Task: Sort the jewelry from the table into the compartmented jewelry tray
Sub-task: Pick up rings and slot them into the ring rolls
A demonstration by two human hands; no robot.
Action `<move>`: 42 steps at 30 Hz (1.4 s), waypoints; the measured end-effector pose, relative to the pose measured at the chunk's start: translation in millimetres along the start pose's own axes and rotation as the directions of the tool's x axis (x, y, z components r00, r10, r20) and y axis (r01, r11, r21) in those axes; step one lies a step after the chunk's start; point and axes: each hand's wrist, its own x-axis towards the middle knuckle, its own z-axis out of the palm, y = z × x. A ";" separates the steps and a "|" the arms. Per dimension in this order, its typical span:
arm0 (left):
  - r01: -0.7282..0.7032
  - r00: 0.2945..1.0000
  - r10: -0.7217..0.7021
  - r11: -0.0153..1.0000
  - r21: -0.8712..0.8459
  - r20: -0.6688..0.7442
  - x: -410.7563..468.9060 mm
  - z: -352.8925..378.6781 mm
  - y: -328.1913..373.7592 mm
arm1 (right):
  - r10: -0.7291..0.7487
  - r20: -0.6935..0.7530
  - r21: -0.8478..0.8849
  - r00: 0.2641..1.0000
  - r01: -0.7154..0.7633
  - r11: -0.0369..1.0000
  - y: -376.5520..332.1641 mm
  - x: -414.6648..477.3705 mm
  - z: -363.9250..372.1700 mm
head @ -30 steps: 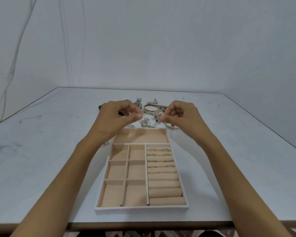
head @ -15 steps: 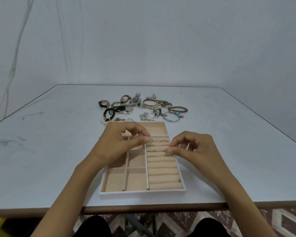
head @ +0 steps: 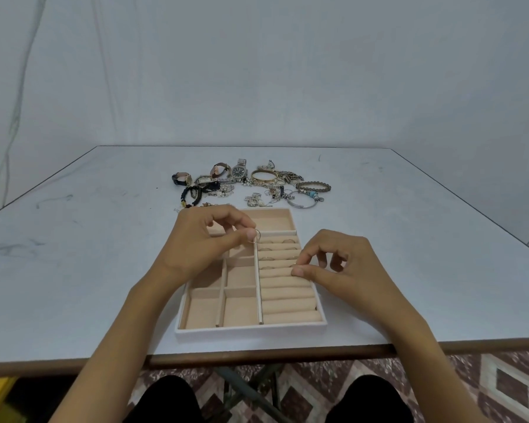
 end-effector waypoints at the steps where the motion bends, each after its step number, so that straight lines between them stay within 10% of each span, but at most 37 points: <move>1: 0.003 1.000 -0.003 1.000 -0.003 0.002 0.0 -0.1 -0.5 | 0.000 0.002 -0.003 1.000 0.000 1.000 0.4 0.2 0.3; 14: 0.022 1.000 -0.022 0.999 -0.026 -0.016 -0.1 -0.2 0.2 | -0.198 -0.079 0.001 0.977 0.198 0.980 3.6 0.8 -1.3; 42: 0.048 0.998 -0.046 0.998 -0.050 0.045 -1.4 -0.6 -3.9 | -0.064 -0.117 -0.050 0.991 0.058 0.997 4.7 -0.1 -1.3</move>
